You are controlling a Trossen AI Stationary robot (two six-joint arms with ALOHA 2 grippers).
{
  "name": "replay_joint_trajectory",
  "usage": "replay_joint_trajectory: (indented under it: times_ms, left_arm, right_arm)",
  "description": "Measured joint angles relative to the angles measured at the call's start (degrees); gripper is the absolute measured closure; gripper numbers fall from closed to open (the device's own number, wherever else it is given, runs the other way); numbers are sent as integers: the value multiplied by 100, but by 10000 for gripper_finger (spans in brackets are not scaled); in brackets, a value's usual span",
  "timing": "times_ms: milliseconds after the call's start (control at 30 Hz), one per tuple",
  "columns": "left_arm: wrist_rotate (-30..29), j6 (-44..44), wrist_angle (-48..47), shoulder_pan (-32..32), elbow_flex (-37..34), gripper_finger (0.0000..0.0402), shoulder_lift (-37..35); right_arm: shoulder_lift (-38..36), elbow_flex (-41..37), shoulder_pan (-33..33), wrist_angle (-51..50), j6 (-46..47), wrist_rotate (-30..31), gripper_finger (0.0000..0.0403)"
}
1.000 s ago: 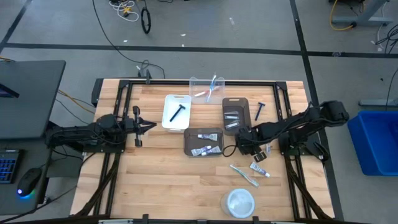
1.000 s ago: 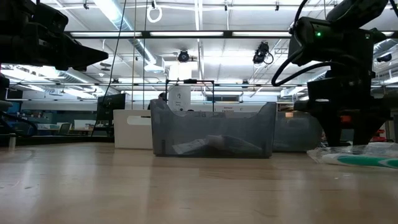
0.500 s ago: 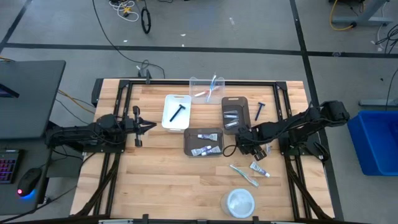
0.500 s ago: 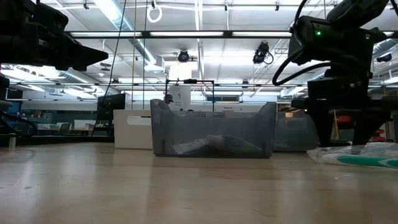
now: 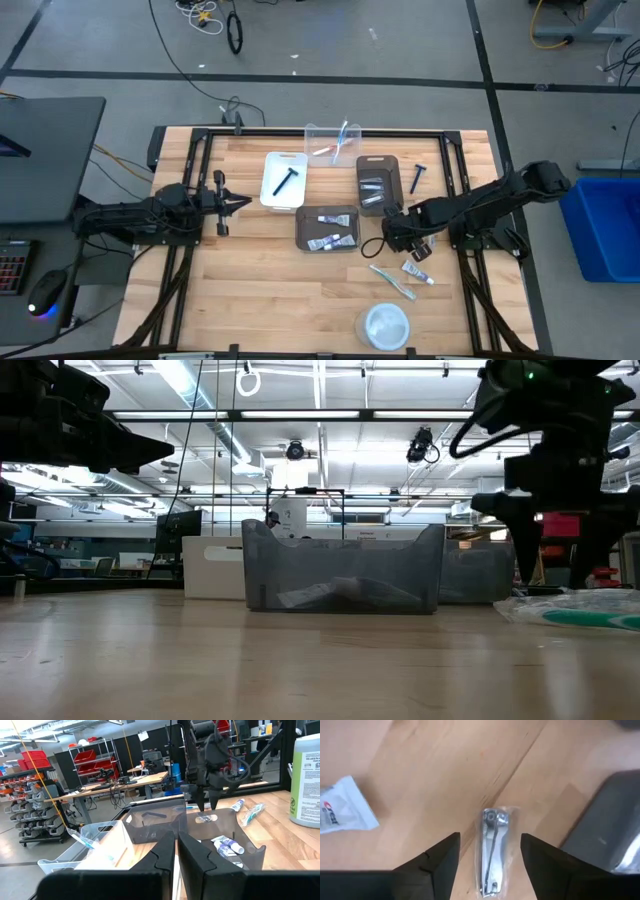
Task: Pick & Place Travel size toiletries
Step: Put the silver nail cutter into the top black bin
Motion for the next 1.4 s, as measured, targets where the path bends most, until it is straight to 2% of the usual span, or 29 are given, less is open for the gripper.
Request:
replay_joint_trajectory:
  times_ms: [200, 367, 700, 933, 1067, 1400]
  left_arm:
    - [-2, 2, 0, 0, 0, 374, -2]
    - [-2, 2, 2, -2, 0, 374, -2]
    - [-2, 2, 0, -1, 2, 374, 0]
    - [-2, 2, 0, -1, 2, 374, -1]
    - [-2, 0, 0, -2, 0, 374, -2]
    - [-1, 2, 0, -2, 2, 374, -1]
  right_arm:
    - [43, 88, 334, -66, 89, 0, 190]
    - [444, 306, 390, -355, 75, 140, 182]
    - [1187, 555, 367, -315, -243, 432, 170]
    - [1247, 556, 139, -279, -519, 436, 184]
    - [1263, 556, -10, -262, -690, 201, 189]
    - [1256, 450, -35, -179, -830, -2, 214]
